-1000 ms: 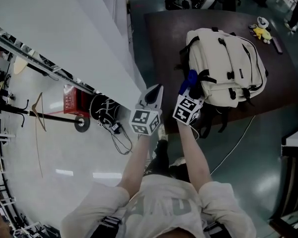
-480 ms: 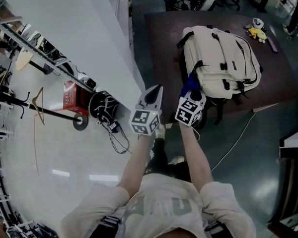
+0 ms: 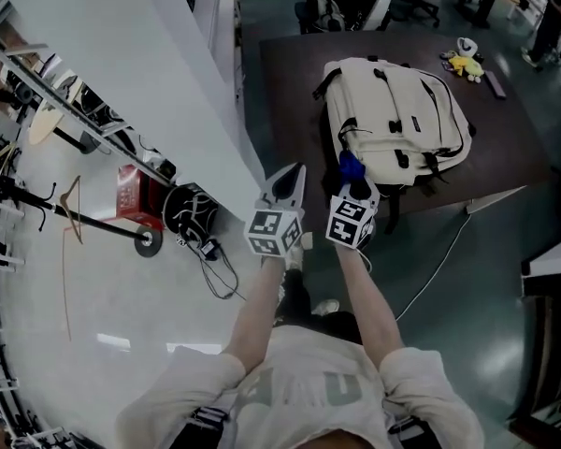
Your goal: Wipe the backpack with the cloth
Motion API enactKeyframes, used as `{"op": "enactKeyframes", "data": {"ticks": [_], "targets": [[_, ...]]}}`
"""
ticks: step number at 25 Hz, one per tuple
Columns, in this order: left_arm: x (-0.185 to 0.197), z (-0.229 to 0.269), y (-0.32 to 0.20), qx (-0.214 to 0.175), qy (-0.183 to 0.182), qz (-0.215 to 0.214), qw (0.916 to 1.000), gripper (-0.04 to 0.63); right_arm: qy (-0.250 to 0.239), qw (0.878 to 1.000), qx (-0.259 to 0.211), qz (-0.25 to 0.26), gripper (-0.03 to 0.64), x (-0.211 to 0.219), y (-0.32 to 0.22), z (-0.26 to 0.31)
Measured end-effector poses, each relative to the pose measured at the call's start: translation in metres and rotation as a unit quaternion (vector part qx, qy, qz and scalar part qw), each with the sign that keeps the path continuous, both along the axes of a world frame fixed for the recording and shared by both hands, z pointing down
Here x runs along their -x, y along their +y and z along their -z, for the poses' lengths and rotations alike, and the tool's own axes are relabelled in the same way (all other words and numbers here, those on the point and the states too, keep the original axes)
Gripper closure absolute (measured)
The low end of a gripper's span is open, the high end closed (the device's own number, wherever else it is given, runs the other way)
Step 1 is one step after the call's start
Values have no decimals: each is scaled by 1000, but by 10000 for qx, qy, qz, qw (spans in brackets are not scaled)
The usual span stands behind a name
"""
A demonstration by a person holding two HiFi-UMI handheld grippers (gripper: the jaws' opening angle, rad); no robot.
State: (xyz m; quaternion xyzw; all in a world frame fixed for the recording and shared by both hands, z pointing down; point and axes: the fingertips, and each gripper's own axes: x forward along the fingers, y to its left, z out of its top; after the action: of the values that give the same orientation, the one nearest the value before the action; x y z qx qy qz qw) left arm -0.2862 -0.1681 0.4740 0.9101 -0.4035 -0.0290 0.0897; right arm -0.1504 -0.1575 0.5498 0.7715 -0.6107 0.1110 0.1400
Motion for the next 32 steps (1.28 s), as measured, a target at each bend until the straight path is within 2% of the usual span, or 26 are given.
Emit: {"op": "enactKeyframes", "data": {"ticks": [4,8,12,15,21,26,32], "targets": [[-23,23,0,-4,84,-10,10000,592,-98,9987,-422,256,575,-14,14,42],[-53,50,-5,-122,273,-93,9995,592,-197,9959,-883,5,575,-60,21,84],[-94,61,-19,-204,247,-273,9991,592,-248,9929,-1162,-81,575,-106,14,115],[-124,61,-38,-186,286,-266,9991,592,-381,9920,-1205,-57,575,-136,-3,121],[-173,67,-86,-286,335,-167,9989,592,-320,9919,-1228,76,575,-191,-54,130],[-186,70,-108,-277,233,50,9993,592,-556,9897,-1292,263,575,-213,-82,136],[-190,78,-97,-301,208,567,9977,592,-743,9865,-1244,760,575,-222,-81,134]]}}
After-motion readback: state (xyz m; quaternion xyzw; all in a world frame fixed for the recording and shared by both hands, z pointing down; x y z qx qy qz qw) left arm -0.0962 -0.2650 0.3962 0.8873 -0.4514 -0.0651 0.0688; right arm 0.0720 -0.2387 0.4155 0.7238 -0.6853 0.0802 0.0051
